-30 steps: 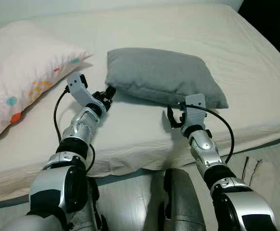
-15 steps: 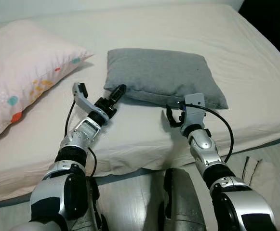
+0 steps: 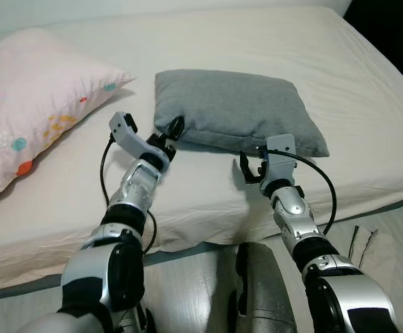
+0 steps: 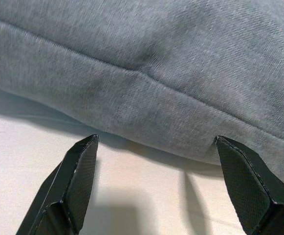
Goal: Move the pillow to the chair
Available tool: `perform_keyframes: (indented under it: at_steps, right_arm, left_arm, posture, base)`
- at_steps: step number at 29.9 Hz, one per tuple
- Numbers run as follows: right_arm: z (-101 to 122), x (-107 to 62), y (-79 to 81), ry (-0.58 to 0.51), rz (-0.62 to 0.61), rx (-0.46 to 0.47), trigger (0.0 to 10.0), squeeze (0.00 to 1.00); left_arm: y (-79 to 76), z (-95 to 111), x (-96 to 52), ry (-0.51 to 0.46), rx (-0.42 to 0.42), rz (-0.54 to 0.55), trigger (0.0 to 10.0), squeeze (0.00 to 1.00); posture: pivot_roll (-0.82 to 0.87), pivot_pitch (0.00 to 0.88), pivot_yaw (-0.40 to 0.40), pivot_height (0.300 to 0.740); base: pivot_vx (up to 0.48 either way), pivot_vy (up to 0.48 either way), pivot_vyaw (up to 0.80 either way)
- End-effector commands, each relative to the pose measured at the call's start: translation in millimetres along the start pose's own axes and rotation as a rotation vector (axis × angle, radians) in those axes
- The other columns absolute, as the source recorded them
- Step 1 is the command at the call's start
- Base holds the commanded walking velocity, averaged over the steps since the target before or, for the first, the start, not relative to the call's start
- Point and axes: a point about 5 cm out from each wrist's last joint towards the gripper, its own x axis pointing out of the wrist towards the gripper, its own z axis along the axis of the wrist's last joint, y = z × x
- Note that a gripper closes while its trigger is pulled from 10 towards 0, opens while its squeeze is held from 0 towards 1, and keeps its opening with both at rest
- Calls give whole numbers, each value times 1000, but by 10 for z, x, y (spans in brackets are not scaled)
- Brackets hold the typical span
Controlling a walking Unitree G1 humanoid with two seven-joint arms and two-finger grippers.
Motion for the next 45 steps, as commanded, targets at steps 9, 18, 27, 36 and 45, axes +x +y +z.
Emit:
perform_keyframes:
  at_steps: [9,18,27,36,45]
  right_arm:
    - [-92,-41,1,32,-13,29,10000,0]
    - [-107,-49,10,37,-9,28,10000,0]
    - [-119,-67,35,29,0,35,10000,0]
    - [-212,-153,50,31,0,73,10000,0]
    - [-195,-174,-35,0,-40,168,10000,0]
  left_arm:
    - [68,-90,-6,16,34,137,0,0]
    - [259,-12,-87,6,69,214,0,0]
    - [470,256,-229,-28,223,217,0,0]
    - [770,382,-848,110,276,110,0,0]
    - [628,654,-1355,312,293,-136,0,0]
  posture:
    - [16,344,-11,557]
    - [15,343,-17,557]
    - [18,308,-17,557]
    - [27,302,-24,557]
    - [28,299,-23,557]
  base:
    - [0,0,0]
    - [0,0,0]
    - [0,0,0]
    - [0,0,0]
    - [0,0,0]
